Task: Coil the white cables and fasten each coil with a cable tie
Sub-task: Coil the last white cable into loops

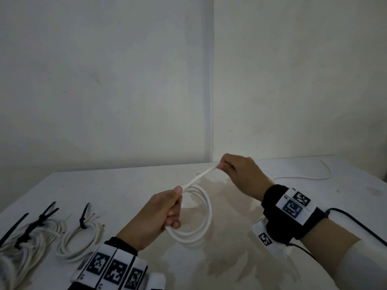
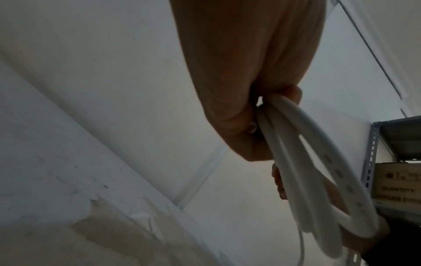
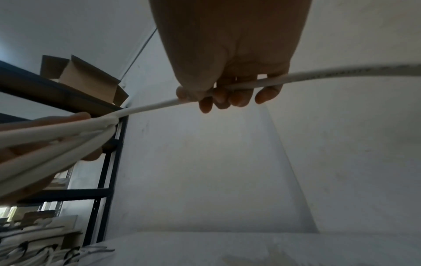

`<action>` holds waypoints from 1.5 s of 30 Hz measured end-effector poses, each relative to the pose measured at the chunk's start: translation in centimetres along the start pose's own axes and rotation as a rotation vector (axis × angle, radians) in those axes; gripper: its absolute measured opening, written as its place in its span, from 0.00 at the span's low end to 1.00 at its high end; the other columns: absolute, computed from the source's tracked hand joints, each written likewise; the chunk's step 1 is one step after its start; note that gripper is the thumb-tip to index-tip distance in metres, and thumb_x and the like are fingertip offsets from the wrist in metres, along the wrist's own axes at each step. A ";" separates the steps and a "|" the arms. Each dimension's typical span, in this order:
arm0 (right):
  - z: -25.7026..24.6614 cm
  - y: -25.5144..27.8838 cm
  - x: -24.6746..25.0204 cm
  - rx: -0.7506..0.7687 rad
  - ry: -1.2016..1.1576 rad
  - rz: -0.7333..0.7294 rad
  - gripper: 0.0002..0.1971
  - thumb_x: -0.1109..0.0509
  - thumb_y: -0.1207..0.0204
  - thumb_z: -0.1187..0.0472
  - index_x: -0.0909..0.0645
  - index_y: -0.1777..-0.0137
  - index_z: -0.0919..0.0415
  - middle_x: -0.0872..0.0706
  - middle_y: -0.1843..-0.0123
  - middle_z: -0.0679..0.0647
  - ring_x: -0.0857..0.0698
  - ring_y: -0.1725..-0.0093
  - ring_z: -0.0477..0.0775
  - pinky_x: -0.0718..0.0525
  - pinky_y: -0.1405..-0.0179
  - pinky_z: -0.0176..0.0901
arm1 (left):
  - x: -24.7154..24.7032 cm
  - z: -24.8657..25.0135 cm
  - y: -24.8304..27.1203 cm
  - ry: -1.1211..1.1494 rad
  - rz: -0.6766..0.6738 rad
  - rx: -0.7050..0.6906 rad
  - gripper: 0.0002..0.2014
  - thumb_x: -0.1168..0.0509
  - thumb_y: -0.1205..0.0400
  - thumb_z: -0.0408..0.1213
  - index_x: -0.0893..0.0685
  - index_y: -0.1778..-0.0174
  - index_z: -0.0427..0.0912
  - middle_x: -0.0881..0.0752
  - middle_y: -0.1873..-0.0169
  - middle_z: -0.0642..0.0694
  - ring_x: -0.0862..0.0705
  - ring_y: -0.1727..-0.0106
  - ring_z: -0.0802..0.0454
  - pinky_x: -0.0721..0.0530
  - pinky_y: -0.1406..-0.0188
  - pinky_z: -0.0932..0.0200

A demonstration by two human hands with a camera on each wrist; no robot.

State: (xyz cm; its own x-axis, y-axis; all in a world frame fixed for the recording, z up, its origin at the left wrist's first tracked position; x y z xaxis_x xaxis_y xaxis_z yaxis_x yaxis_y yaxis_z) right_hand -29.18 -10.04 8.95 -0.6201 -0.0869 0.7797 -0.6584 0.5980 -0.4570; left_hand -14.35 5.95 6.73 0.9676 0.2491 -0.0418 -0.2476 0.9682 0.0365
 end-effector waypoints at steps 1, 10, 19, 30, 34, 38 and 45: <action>-0.1 -0.3 0.0 -0.003 0.008 0.000 0.13 0.43 0.18 0.51 0.31 0.61 0.58 0.31 0.73 0.44 0.30 0.66 0.55 0.37 0.61 0.43 | -0.1 0.0 0.0 -0.002 -0.012 0.000 0.16 0.48 0.16 0.44 0.28 0.64 0.37 0.38 0.80 0.51 0.40 0.82 0.58 0.27 0.80 0.65; 1.0 1.0 -3.4 -0.114 -0.033 -0.285 0.18 0.50 0.15 0.49 0.21 0.41 0.55 0.17 0.58 0.54 0.21 0.59 0.58 0.26 0.58 0.48 | 0.8 1.1 -1.4 0.326 0.217 -0.105 0.18 0.50 0.14 0.42 0.29 0.67 0.38 0.37 0.85 0.53 0.40 0.87 0.61 0.30 0.85 0.68; 1.9 1.7 -3.8 -0.042 0.019 -0.246 0.20 0.51 0.14 0.57 0.40 0.23 0.54 0.24 0.63 0.49 0.26 0.65 0.48 0.32 0.59 0.42 | 4.9 2.1 -2.6 0.520 0.584 -0.300 0.17 0.50 0.13 0.45 0.31 0.67 0.44 0.35 0.88 0.56 0.37 0.86 0.61 0.27 0.83 0.71; -0.5 1.3 -7.2 0.596 0.379 0.058 0.07 0.44 0.28 0.64 0.24 0.60 0.57 0.21 0.66 0.50 0.29 0.69 0.47 0.36 0.70 0.36 | 3.7 1.3 -3.4 0.127 0.738 -0.401 0.19 0.51 0.12 0.43 0.36 0.71 0.43 0.34 0.78 0.47 0.34 0.85 0.62 0.28 0.72 0.60; -2.1 1.8 -7.5 0.702 0.298 0.085 0.04 0.42 0.27 0.66 0.27 0.59 0.59 0.22 0.65 0.53 0.33 0.67 0.49 0.38 0.67 0.40 | 2.7 0.1 -3.5 -0.160 0.671 -0.417 0.19 0.51 0.13 0.45 0.34 0.70 0.42 0.31 0.77 0.47 0.29 0.83 0.62 0.27 0.70 0.57; -4.2 1.7 -7.5 0.759 0.215 0.083 0.07 0.41 0.24 0.65 0.22 0.57 0.63 0.21 0.67 0.56 0.28 0.70 0.53 0.32 0.70 0.39 | 1.0 -1.1 -3.6 -0.305 0.562 -0.371 0.17 0.51 0.14 0.44 0.30 0.67 0.43 0.26 0.75 0.48 0.24 0.76 0.60 0.25 0.67 0.57; -5.6 1.3 -6.9 0.733 -0.001 0.122 0.06 0.41 0.20 0.58 0.32 0.54 0.60 0.20 0.67 0.60 0.35 0.67 0.50 0.34 0.68 0.42 | 0.5 -2.1 -3.8 -0.426 0.452 -0.285 0.16 0.50 0.15 0.45 0.29 0.65 0.42 0.24 0.71 0.46 0.24 0.67 0.51 0.26 0.66 0.58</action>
State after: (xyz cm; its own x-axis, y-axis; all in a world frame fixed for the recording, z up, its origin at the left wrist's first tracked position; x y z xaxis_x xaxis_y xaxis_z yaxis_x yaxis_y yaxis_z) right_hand -23.34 -4.26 5.34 -0.7072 -0.0548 0.7049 -0.7004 -0.0820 -0.7090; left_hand -13.06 2.44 4.46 0.6868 0.6554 0.3142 -0.5789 0.7547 -0.3087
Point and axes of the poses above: each hand's wrist, its own y-axis away from the middle knuckle, its own x-axis out of the back of the hand, z = x × y, the point moved 2 cm from there along -y, towards the middle knuckle
